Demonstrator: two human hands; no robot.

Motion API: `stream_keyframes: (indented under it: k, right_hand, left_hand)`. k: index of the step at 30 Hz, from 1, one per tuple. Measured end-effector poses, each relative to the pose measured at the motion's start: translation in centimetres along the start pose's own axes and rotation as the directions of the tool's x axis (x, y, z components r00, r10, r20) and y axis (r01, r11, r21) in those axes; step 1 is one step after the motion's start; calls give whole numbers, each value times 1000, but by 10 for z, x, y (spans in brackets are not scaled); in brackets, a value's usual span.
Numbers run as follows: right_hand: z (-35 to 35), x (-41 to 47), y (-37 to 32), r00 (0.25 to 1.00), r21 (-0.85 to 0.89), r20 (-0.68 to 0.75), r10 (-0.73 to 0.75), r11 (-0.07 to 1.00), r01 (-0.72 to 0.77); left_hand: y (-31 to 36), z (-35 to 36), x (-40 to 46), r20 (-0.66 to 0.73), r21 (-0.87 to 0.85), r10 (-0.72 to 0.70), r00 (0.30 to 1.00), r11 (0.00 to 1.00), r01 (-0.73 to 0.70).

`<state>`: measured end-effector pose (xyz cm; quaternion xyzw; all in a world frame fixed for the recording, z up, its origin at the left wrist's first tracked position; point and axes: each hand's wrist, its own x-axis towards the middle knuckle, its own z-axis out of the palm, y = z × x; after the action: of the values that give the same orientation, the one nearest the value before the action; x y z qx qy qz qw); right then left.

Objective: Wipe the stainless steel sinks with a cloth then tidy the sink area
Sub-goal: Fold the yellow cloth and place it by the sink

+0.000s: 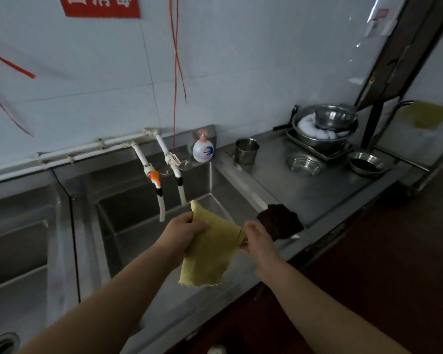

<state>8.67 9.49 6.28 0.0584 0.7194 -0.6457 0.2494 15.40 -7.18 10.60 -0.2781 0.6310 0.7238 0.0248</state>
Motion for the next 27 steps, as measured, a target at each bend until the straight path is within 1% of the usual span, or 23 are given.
stream_keyframes:
  k: [4,8,10,14,17,19,20,22,24,26,27]
  right_hand:
    - [-24,37,-12,998,82,51,21,996,-26]
    - [-49,82,-27,992,164,118,-37,986,17]
    - [-59,103,-39,990,147,125,-57,988,38]
    - [-74,141,-60,990,-11,72,-120,993,121]
    - [-83,164,-67,986,-180,53,-156,970,163]
    - [-86,178,-69,980,-287,64,-187,937,198]
    - [-87,187,-71,973,-361,70,-222,903,232]
    - [-90,205,-75,944,-523,83,-318,793,313]
    - [-93,226,-82,913,-634,99,-396,682,365]
    - [-97,250,-89,899,-694,104,-425,616,372]
    - [-99,264,-93,896,-716,112,-430,590,373]
  left_hand:
    - [9,28,39,24,-35,-16,1000,999,16]
    - [19,52,87,67,-68,-49,997,996,53]
    - [22,62,111,61,-62,-67,996,996,70]
    - [27,79,154,22,37,-40,999,999,39]
    - [27,90,180,-87,212,21,996,977,-1]
    - [26,96,190,-119,354,109,987,933,-60]
    - [25,98,195,-110,427,165,980,898,-103]
    - [23,101,207,-76,563,264,961,807,-177]
    - [23,103,219,-72,640,316,946,742,-199]
    - [24,106,232,-85,658,348,934,723,-209]
    - [25,109,240,-103,637,350,931,743,-209]
